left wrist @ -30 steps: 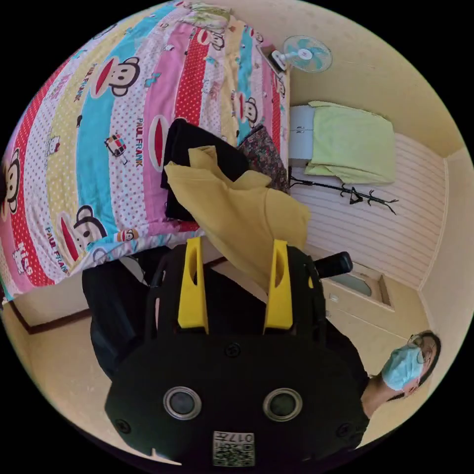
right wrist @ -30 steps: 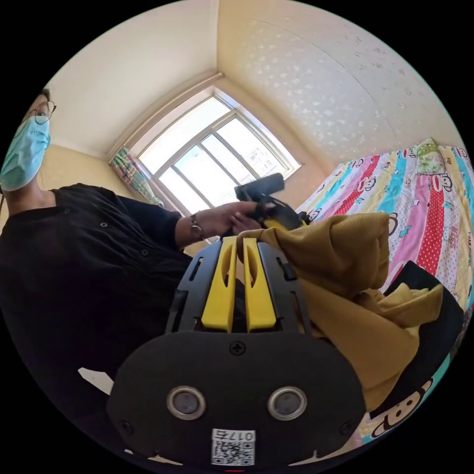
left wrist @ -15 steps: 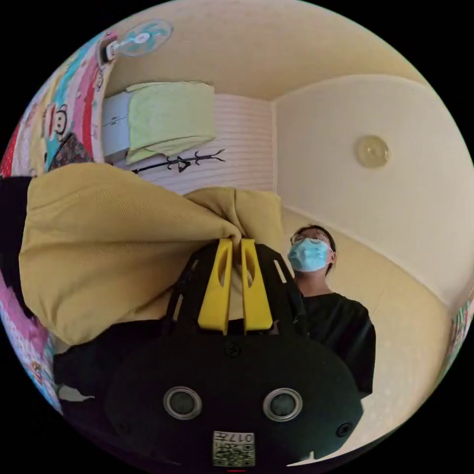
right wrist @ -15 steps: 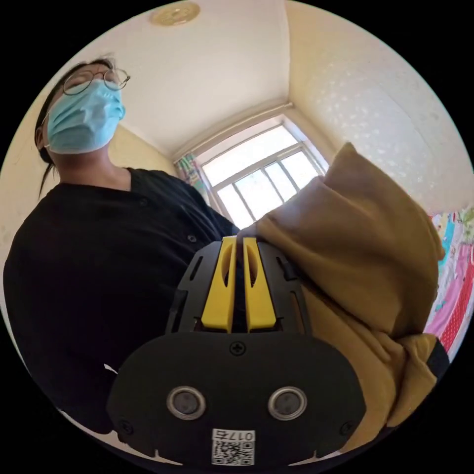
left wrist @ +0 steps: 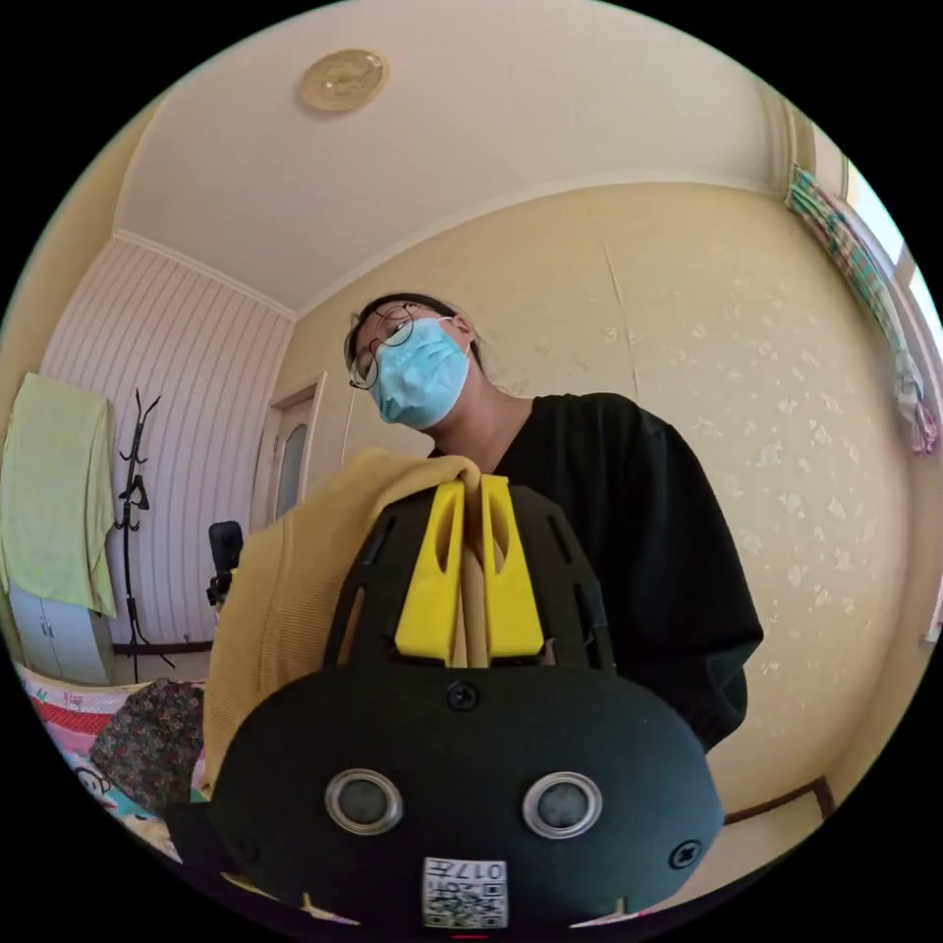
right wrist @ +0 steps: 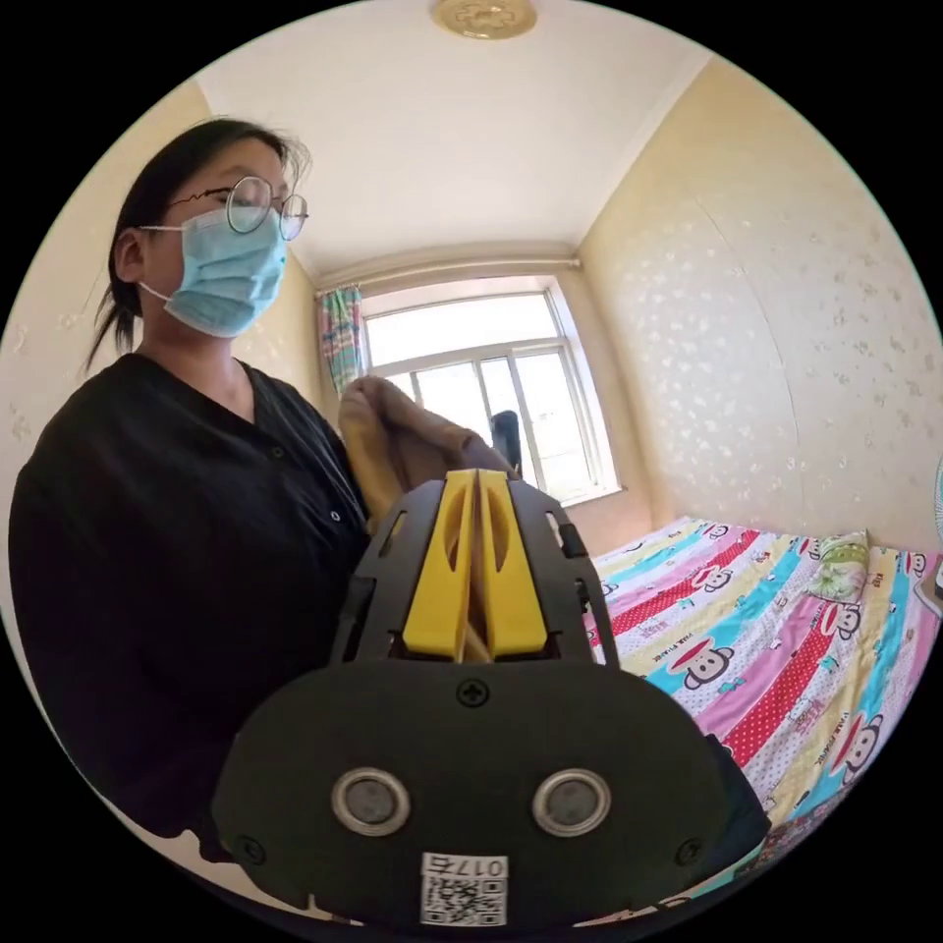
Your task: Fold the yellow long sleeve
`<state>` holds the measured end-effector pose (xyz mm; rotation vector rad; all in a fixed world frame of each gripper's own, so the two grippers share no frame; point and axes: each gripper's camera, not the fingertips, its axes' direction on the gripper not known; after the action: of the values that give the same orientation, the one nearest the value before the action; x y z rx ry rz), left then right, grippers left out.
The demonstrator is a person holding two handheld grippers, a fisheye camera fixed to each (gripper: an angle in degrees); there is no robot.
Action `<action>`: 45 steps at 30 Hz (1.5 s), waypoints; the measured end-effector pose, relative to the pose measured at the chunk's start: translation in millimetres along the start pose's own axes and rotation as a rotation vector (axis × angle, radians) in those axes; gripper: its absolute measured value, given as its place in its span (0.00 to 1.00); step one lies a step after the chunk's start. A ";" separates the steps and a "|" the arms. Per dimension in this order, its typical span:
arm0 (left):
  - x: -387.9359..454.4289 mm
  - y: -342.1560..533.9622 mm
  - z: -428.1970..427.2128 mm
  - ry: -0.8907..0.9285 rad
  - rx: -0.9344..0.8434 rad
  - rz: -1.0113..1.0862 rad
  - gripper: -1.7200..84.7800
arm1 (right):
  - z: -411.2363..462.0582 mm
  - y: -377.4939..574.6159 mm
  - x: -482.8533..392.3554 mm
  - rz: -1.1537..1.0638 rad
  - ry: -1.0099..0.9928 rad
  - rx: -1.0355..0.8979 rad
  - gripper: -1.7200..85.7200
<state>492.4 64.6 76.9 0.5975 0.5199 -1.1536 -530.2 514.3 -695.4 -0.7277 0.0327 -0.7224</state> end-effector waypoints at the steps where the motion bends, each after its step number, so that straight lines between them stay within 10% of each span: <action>1: 6.2 4.8 0.5 0.038 0.039 0.034 0.04 | 11.2 1.5 13.0 0.031 0.005 -0.043 0.09; 13: 33.9 11.9 -7.0 0.094 0.107 0.082 0.04 | 189.3 101.9 119.7 0.645 -0.470 -0.268 0.25; 20: 24.2 23.2 -19.6 -0.039 0.141 0.000 0.04 | 216.2 87.5 99.2 0.533 -0.619 -0.289 0.07; 30: 15.5 196.0 -100.6 -0.769 0.787 -1.103 0.07 | 87.1 59.6 128.1 0.388 -0.622 0.464 0.05; 34: 0.2 218.6 -74.6 -1.082 0.629 -1.280 0.09 | 86.9 44.3 109.9 0.323 -0.522 0.391 0.05; 45: -154.2 189.4 48.0 -1.126 0.144 -1.177 0.23 | 127.9 31.1 96.8 0.224 -0.649 0.546 0.05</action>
<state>625.0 191.1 245.2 -0.4025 -0.2867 -2.3825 -403.9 547.3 -597.2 -0.3939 -0.6429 -0.2323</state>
